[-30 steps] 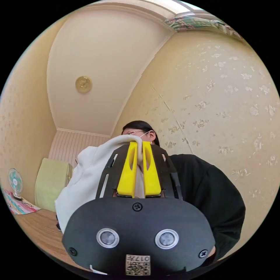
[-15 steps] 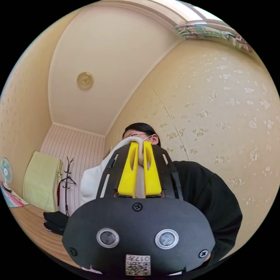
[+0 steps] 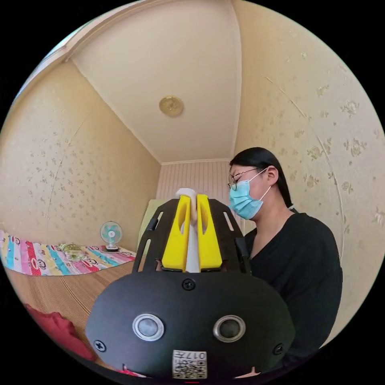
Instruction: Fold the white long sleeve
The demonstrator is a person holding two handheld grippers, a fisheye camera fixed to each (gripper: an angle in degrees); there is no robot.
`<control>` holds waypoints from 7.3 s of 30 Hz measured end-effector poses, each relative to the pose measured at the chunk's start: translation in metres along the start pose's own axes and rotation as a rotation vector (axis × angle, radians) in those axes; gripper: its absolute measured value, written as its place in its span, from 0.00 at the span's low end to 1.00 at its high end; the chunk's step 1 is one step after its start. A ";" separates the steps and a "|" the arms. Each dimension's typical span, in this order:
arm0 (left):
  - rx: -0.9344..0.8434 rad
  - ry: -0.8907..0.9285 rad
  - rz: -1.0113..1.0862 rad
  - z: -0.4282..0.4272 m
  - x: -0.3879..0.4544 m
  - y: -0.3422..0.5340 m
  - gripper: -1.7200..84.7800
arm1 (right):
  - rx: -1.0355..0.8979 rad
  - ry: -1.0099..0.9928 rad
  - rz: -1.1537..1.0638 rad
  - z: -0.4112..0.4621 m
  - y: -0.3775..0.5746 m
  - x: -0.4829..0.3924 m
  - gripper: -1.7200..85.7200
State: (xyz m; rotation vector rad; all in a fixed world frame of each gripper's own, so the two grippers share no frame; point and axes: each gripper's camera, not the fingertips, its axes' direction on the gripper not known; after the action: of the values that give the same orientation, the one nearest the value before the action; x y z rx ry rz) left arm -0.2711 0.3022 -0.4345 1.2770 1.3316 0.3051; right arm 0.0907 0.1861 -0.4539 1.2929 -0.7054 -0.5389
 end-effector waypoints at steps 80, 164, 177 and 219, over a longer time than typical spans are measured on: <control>-0.211 -1.539 -1.166 -0.210 -0.291 0.058 0.15 | -0.648 0.432 1.018 -0.024 0.315 0.161 0.10; -1.333 -0.520 -0.226 0.433 -0.329 0.480 0.09 | -0.550 0.733 1.320 -0.177 0.365 0.215 0.05; -1.040 -0.467 -0.391 0.401 -0.313 0.439 0.11 | -0.541 0.818 1.260 -0.142 0.360 0.178 0.05; -1.146 -1.018 -0.581 0.289 -0.440 0.406 0.11 | -1.329 0.455 0.338 0.367 0.460 0.002 0.04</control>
State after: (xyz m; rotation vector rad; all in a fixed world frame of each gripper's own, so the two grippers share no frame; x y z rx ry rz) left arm 0.0238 -0.0413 0.0522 -0.0346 0.3961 -0.0418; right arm -0.1886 0.0326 0.0411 0.0152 -0.0674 -0.2900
